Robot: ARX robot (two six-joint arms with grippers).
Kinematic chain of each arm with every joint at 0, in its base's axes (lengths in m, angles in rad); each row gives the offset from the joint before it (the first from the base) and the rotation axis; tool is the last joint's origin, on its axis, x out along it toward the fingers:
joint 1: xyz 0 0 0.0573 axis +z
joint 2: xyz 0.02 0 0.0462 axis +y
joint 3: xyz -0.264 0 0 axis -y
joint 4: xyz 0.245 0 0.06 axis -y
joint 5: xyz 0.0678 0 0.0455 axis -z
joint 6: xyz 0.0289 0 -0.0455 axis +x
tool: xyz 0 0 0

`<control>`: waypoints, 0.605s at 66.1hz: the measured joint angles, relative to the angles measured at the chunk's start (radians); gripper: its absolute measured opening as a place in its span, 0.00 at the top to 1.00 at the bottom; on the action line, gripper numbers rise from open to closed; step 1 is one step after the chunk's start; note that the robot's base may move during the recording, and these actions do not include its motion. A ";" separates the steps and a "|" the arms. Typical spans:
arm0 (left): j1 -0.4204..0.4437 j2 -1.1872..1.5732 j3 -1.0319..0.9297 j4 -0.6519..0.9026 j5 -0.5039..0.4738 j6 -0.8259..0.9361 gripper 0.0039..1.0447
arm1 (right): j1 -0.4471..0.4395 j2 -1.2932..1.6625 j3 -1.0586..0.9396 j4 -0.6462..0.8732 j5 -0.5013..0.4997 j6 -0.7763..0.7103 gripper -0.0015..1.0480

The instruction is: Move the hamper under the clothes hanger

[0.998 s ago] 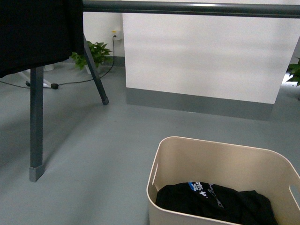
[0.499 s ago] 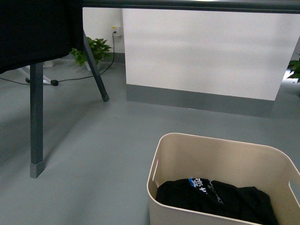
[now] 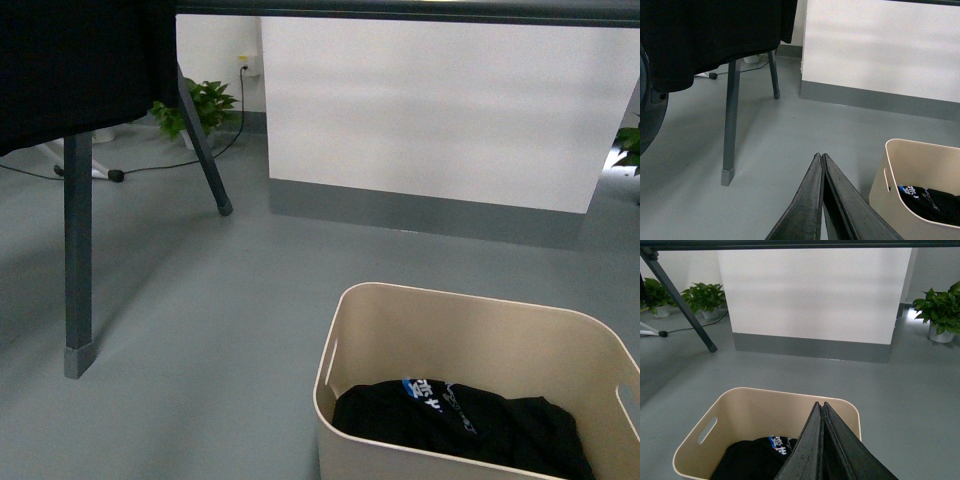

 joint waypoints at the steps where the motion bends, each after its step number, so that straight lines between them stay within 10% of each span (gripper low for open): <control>1: 0.000 -0.004 0.000 -0.004 0.000 0.000 0.97 | 0.000 -0.005 0.000 -0.005 0.000 0.000 0.98; 40: 0.000 -0.184 0.000 -0.183 0.000 0.000 0.97 | 0.000 -0.201 0.000 -0.197 0.000 0.000 0.98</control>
